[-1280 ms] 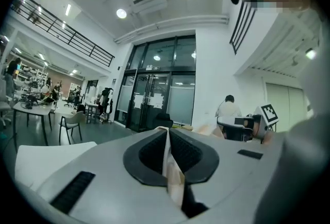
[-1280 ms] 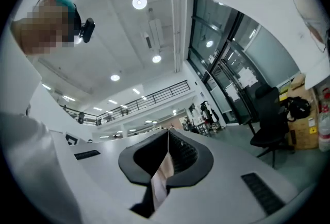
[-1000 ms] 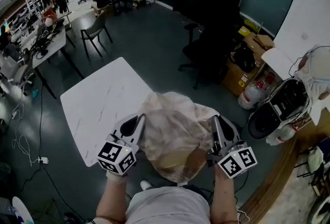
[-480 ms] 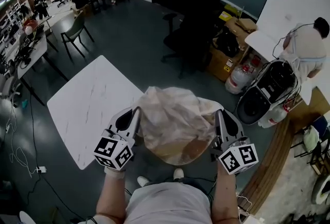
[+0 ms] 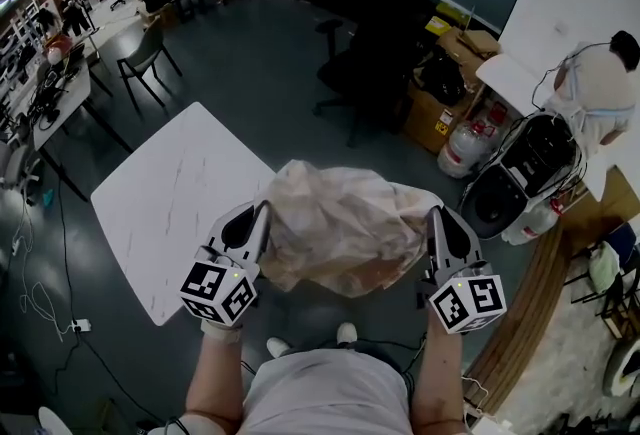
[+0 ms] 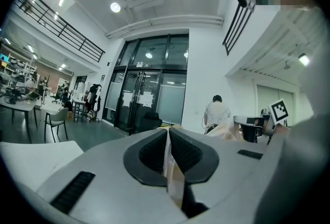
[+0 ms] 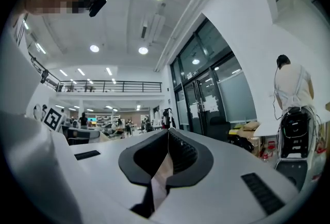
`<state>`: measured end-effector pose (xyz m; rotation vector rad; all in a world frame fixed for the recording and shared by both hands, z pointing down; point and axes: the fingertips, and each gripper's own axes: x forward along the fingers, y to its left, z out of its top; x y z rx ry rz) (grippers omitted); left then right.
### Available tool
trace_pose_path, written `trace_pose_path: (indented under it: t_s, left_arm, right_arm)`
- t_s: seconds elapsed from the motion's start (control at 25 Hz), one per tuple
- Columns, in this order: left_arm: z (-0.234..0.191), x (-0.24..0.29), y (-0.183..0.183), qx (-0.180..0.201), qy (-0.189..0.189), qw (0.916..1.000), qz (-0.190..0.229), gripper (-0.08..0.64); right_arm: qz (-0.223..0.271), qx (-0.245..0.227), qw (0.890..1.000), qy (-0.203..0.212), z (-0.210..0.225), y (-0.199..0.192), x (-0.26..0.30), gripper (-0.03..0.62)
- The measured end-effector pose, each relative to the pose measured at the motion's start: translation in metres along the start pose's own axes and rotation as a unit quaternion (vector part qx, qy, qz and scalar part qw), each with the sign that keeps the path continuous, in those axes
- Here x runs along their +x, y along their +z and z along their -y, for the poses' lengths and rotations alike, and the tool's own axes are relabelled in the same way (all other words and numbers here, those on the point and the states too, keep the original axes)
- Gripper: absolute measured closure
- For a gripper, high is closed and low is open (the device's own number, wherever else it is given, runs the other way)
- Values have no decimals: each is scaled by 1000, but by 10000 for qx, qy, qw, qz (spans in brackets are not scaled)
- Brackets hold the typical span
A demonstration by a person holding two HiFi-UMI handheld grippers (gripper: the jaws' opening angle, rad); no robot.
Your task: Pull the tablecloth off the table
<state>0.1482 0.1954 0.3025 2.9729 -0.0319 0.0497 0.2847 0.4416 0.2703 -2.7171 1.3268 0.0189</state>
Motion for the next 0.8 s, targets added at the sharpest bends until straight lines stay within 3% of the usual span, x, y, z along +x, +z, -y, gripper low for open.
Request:
trace_pose_path:
  t_s: [0.8]
  left_arm:
    - [-25, -25, 0, -36, 504, 9987, 6, 543]
  right_arm:
    - [-100, -118, 9995, 272, -18, -5, 16, 566]
